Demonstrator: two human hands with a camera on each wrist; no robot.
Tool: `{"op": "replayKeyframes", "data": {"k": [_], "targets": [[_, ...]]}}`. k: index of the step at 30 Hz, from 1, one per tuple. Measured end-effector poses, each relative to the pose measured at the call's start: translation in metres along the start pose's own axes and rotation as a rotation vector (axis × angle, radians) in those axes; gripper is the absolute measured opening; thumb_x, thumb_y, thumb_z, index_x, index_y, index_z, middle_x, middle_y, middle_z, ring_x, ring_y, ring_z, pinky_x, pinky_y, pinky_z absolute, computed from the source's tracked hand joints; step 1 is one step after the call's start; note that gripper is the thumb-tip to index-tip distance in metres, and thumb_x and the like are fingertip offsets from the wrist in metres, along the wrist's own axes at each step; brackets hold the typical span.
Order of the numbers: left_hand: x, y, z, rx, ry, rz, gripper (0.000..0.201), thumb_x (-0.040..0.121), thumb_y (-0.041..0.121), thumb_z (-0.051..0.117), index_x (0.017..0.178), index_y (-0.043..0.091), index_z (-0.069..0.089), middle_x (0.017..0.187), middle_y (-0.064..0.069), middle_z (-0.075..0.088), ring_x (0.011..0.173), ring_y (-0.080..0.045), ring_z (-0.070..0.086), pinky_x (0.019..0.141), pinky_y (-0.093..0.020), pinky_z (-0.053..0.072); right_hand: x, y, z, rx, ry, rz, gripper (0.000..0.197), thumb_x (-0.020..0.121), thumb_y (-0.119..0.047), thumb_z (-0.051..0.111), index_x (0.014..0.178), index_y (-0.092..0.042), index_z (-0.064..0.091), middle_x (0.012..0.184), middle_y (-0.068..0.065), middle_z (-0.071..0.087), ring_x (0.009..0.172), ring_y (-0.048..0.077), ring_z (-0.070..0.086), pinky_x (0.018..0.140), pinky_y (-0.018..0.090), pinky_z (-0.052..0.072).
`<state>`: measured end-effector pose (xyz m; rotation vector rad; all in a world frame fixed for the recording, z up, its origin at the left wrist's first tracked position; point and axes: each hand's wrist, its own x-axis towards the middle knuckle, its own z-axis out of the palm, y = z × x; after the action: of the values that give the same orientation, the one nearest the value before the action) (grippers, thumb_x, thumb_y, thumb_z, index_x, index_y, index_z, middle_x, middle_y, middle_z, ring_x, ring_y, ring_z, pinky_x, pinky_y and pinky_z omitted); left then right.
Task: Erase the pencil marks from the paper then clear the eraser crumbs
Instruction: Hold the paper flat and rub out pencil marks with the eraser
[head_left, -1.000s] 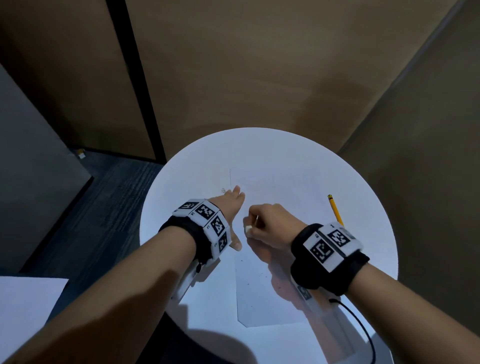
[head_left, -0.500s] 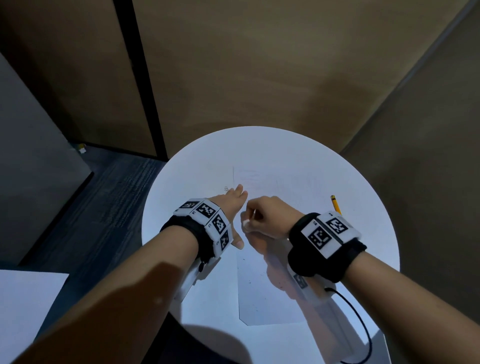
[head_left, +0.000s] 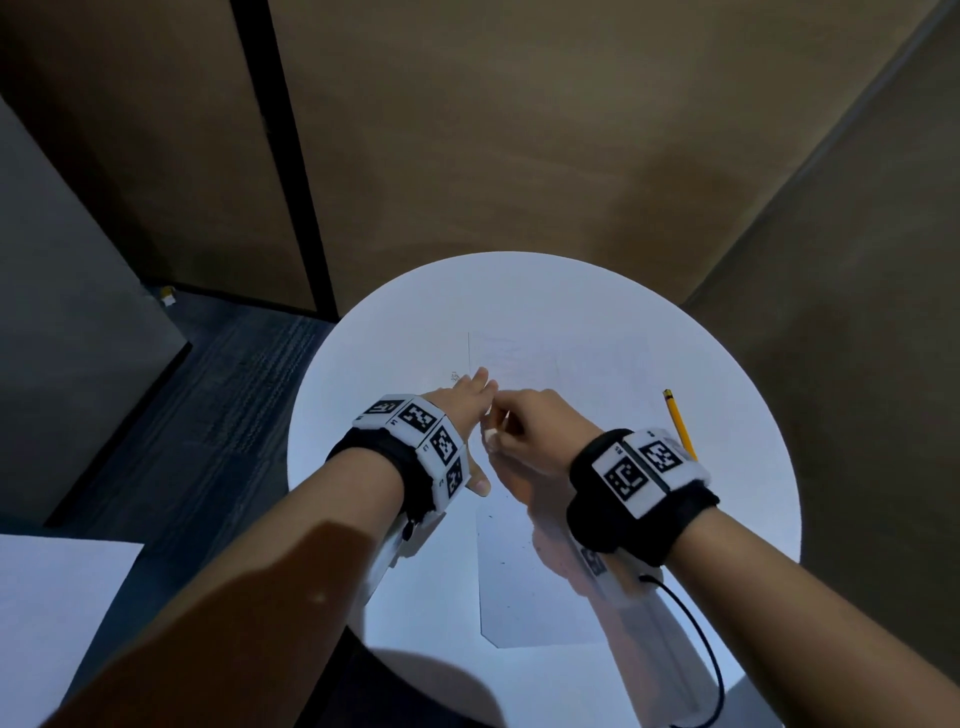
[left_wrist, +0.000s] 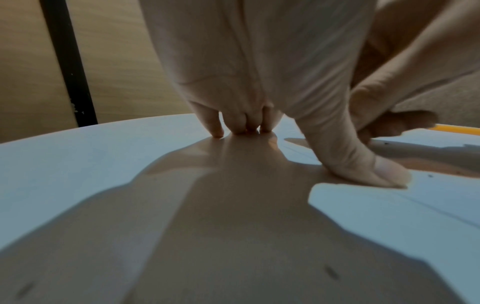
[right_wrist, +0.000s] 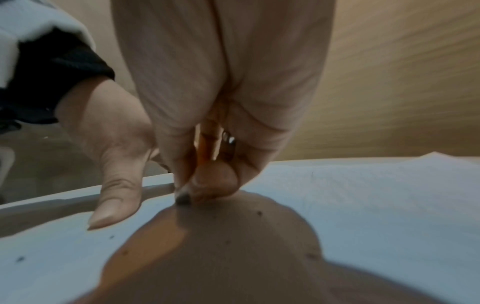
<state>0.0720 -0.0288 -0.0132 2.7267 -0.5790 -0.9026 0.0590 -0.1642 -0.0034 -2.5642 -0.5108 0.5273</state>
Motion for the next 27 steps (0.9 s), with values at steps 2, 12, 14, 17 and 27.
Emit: {"op": "replayKeyframes", "data": {"k": [2, 12, 14, 17, 27], "targets": [[0.003, -0.003, 0.003, 0.029, -0.008, 0.004, 0.118, 0.075, 0.034, 0.079, 0.151, 0.009, -0.008, 0.158, -0.008, -0.017, 0.146, -0.022, -0.006, 0.115, -0.035, 0.012, -0.006, 0.004, -0.002, -0.058, -0.076, 0.003, 0.007, 0.089, -0.014, 0.056, 0.084, -0.017, 0.052, 0.082, -0.004, 0.051, 0.078, 0.012, 0.046, 0.053, 0.006, 0.030], [0.006, -0.008, 0.008, 0.005, 0.016, 0.019, 0.119, 0.073, 0.034, 0.080, 0.151, 0.011, -0.007, 0.158, -0.007, -0.016, 0.146, -0.021, -0.007, 0.116, -0.033, 0.011, -0.006, 0.000, -0.003, -0.047, -0.078, -0.009, 0.008, 0.090, -0.012, 0.054, 0.089, -0.020, 0.053, 0.081, -0.007, 0.050, 0.080, 0.011, 0.047, 0.056, 0.014, 0.032], [0.007, -0.009, 0.009, 0.038, 0.007, 0.014, 0.119, 0.075, 0.038, 0.078, 0.150, 0.011, -0.011, 0.157, -0.006, -0.019, 0.146, -0.020, -0.008, 0.116, -0.033, 0.011, -0.012, 0.004, -0.006, -0.118, -0.166, 0.009, 0.017, 0.089, -0.014, 0.056, 0.076, -0.020, 0.046, 0.078, -0.006, 0.049, 0.078, 0.013, 0.047, 0.055, 0.010, 0.031], [0.007, -0.010, 0.009, 0.028, -0.003, 0.015, 0.119, 0.076, 0.038, 0.078, 0.150, 0.012, -0.012, 0.157, -0.005, -0.019, 0.146, -0.019, -0.008, 0.116, -0.034, 0.011, -0.007, 0.000, -0.009, -0.162, -0.213, 0.018, 0.014, 0.088, -0.015, 0.057, 0.076, -0.019, 0.050, 0.078, -0.006, 0.050, 0.078, 0.014, 0.048, 0.056, 0.013, 0.032], [0.004, -0.008, 0.008, 0.066, -0.017, 0.016, 0.117, 0.078, 0.041, 0.075, 0.150, 0.012, -0.013, 0.157, -0.003, -0.021, 0.146, -0.018, -0.010, 0.116, -0.034, 0.012, -0.013, 0.012, -0.008, -0.063, -0.210, 0.058, 0.024, 0.086, -0.015, 0.060, 0.068, -0.024, 0.045, 0.067, -0.012, 0.051, 0.062, 0.006, 0.050, 0.053, 0.013, 0.033]]}}
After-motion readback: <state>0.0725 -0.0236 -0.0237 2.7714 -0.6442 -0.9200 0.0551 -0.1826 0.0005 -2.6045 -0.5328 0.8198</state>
